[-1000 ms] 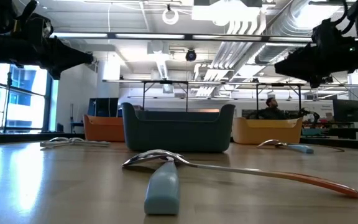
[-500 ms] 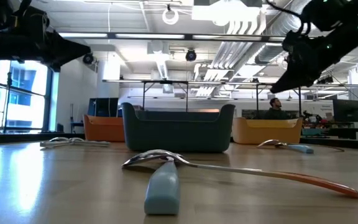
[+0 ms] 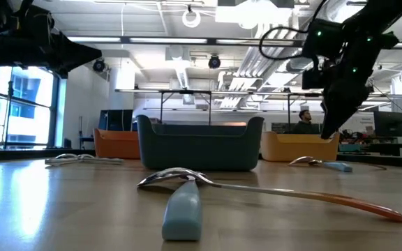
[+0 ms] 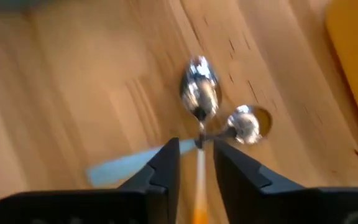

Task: Sort silverware by color (type)
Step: Put the orange spoon into the blue bin

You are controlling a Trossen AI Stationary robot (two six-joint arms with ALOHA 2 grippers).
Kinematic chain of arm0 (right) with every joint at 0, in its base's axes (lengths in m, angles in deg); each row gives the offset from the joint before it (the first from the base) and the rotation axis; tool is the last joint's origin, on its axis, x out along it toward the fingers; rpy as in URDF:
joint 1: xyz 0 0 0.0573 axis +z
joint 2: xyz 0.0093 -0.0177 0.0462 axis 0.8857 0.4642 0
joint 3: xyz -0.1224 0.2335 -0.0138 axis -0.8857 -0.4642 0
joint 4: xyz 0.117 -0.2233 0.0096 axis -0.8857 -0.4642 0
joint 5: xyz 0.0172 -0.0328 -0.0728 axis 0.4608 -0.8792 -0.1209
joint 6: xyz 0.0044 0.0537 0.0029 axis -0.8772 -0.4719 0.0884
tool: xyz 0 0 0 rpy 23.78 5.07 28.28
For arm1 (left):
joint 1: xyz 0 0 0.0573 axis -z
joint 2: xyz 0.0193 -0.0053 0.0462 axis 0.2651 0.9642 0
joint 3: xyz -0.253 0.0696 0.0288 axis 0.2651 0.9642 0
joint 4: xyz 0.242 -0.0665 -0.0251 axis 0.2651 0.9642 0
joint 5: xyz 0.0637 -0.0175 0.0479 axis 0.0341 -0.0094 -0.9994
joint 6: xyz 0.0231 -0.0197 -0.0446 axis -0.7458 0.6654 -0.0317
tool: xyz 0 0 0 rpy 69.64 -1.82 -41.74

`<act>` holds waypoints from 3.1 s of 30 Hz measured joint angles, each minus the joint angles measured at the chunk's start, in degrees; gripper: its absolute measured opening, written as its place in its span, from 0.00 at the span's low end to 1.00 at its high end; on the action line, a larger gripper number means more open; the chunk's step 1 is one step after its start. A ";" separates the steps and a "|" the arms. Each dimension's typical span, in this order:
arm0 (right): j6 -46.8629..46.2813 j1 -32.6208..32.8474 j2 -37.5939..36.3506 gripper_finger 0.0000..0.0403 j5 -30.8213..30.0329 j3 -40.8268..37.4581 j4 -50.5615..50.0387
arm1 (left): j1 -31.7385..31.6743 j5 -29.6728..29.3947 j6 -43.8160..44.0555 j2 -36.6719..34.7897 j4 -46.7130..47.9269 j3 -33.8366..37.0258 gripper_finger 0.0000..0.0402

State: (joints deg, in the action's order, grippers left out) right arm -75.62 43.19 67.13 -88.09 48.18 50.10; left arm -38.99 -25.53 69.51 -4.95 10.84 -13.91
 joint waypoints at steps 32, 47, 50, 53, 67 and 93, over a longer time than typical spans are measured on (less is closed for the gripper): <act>10.21 -9.49 13.21 0.29 6.89 0.40 0.52 | 0.04 0.02 -5.48 0.01 0.35 0.01 0.01; 11.49 -9.49 11.33 0.32 4.76 2.61 -3.61 | 0.04 0.02 -2.95 0.02 0.48 0.00 0.01; 11.49 -9.49 11.33 0.36 4.79 2.61 -3.61 | 0.04 0.04 -2.49 0.00 0.55 0.01 0.01; 11.52 -9.49 11.33 0.41 5.24 2.61 -3.59 | 0.04 0.03 -2.41 0.01 0.55 0.00 0.01; 11.51 -9.51 19.01 0.29 6.29 2.94 -3.46 | 0.04 0.02 -1.58 0.02 0.53 0.02 0.01; -9.27 8.16 18.60 0.01 1.87 39.13 -23.82 | 0.00 -0.02 -4.58 0.01 0.55 0.00 0.01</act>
State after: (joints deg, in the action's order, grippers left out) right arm -84.89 51.35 85.73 -86.22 87.31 26.29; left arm -38.99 -25.56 64.94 -4.93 11.38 -13.91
